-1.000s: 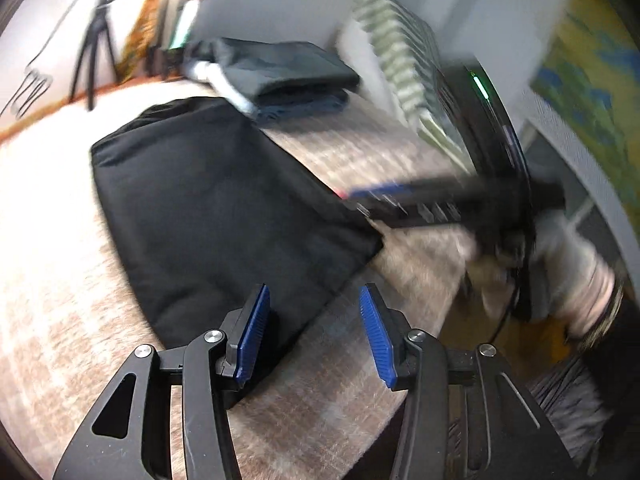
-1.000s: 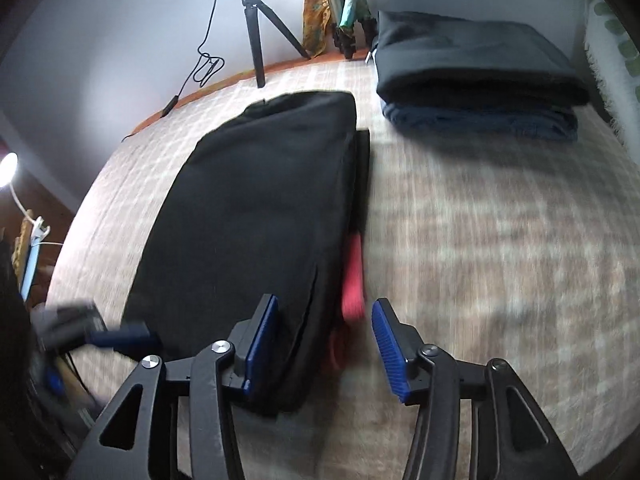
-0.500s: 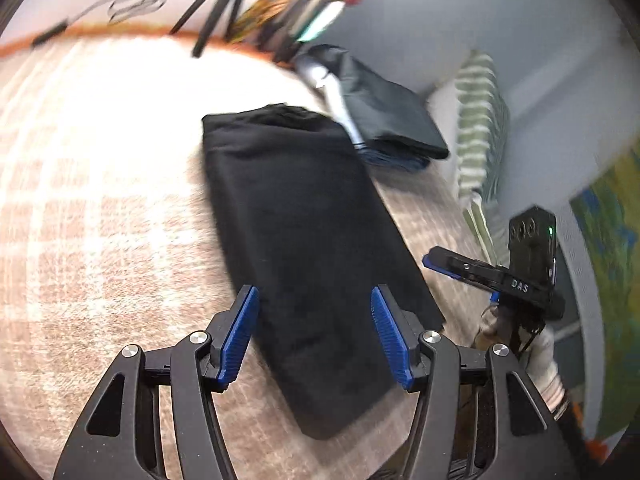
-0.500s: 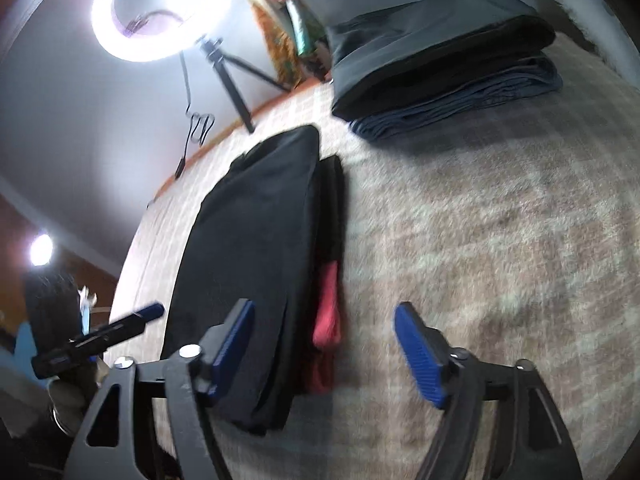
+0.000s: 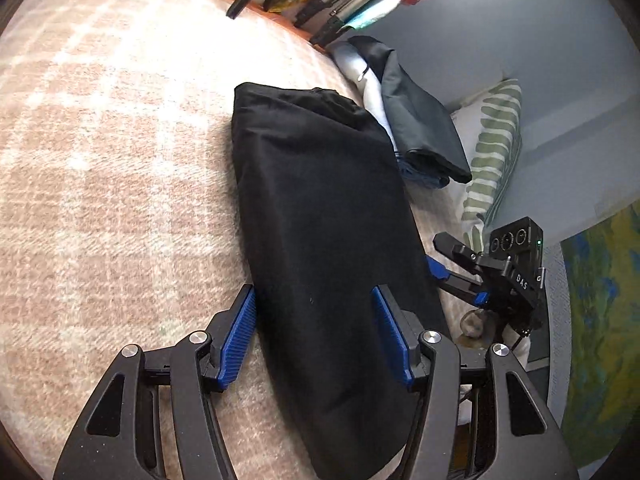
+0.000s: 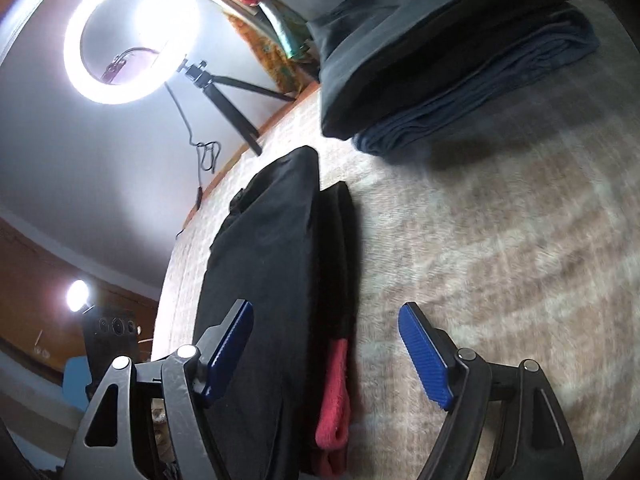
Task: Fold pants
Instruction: 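Grasp the folded trouser bundle with both grippers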
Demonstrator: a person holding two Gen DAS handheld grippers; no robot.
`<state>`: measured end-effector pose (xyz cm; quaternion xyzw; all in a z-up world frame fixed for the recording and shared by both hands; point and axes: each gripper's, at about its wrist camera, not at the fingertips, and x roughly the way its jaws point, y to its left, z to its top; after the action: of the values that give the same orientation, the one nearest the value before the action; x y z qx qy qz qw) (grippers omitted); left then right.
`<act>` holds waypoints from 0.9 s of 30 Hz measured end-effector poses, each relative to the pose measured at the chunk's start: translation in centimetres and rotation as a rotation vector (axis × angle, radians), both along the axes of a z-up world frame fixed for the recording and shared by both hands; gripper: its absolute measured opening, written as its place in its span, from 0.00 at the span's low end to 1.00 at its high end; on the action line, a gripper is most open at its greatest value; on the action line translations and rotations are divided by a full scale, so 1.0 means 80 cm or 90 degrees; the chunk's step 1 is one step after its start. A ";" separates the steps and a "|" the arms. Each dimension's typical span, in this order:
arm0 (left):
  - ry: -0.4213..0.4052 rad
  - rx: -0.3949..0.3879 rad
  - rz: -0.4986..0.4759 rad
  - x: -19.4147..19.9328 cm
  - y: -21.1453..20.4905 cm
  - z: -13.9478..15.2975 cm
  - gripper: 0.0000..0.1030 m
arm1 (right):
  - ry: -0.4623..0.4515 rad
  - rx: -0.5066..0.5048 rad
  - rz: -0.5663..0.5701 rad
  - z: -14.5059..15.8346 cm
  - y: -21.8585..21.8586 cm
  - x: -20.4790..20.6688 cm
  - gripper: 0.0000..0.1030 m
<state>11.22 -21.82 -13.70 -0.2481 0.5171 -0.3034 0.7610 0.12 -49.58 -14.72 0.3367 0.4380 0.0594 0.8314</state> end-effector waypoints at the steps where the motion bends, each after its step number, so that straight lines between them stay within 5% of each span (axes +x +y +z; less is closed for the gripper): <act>1: -0.001 0.000 -0.003 0.001 -0.002 0.000 0.56 | -0.006 0.006 0.008 -0.001 0.001 0.001 0.76; 10: -0.036 0.009 -0.022 0.006 -0.016 0.002 0.53 | -0.039 0.037 0.080 -0.010 0.026 0.016 0.77; 15: -0.067 0.047 -0.029 0.005 -0.029 0.004 0.47 | -0.055 -0.011 0.098 -0.009 0.056 0.025 0.78; 22: -0.075 0.065 -0.025 0.004 -0.032 0.004 0.45 | -0.050 -0.075 0.088 -0.012 0.071 0.031 0.69; 27: -0.096 0.093 -0.030 0.000 -0.039 0.006 0.45 | -0.042 -0.084 0.102 -0.008 0.073 0.036 0.77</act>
<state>11.25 -24.97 -13.25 -0.1560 0.4846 -0.3007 0.8065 3.04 -43.73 -15.39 0.2432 0.4391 0.1081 0.8581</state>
